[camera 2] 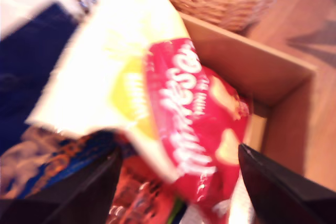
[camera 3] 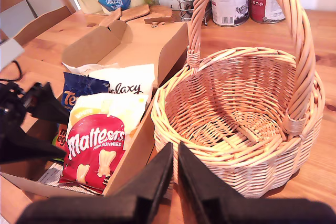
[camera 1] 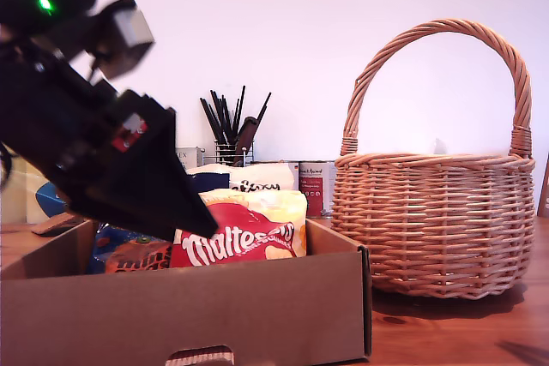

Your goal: Move the bags of Easter eggs from the cardboard box on the left into the woven basket on the right side.

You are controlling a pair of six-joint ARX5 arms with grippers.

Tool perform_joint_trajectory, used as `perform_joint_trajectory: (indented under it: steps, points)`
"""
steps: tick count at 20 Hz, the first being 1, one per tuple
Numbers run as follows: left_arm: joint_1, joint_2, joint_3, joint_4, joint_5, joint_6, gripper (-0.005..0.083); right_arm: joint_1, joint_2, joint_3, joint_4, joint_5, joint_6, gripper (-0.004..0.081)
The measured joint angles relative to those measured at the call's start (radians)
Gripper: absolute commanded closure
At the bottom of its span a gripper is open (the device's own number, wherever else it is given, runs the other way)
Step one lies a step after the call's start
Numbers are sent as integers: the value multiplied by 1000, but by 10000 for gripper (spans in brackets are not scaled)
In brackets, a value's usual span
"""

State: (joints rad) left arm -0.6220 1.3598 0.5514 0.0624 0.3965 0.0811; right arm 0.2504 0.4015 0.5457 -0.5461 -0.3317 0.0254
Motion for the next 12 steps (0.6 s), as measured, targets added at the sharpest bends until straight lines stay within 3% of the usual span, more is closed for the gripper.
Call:
perform_joint_trajectory:
  steps: [4, 10, 12]
  points:
    - [-5, 17, 1, 126, 60, -6, 204, 0, 0, 0, 0, 0, 0, 783]
    - [-19, 177, 1, 203, 66, -9, 230, 0, 0, 0, 1, 0, 0, 783]
    - [-19, 182, 1, 226, 66, -11, 329, 0, 0, 0, 1, 0, 0, 783]
